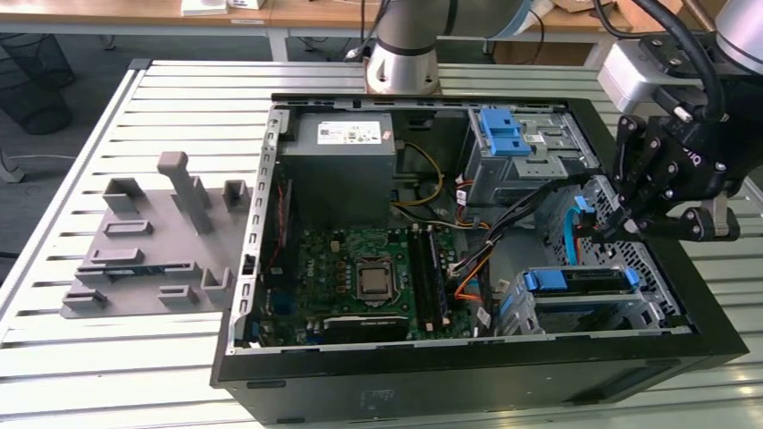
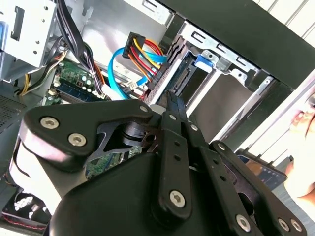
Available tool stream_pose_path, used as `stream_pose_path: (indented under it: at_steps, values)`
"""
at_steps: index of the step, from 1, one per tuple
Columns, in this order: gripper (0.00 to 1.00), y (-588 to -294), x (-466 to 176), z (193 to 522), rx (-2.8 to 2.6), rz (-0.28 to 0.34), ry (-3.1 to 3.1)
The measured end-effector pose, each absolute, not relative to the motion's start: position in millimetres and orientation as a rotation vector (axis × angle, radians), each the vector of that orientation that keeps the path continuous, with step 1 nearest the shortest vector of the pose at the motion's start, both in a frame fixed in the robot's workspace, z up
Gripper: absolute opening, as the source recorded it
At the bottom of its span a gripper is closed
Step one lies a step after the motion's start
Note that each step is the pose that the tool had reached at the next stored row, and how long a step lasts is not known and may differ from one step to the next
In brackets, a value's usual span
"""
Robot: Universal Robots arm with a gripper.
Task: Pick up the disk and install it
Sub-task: 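Insert the first disk wire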
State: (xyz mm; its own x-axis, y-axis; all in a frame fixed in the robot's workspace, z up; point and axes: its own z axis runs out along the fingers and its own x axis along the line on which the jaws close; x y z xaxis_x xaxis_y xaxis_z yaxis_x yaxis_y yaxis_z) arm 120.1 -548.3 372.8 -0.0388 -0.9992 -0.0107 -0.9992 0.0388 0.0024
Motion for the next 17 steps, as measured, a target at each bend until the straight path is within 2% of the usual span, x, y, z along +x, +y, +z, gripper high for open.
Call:
stream_pose_path:
  at_steps: [17]
  values:
    - [0.11,-546.4,122.0,370.1,-2.17,0.015,2.263]
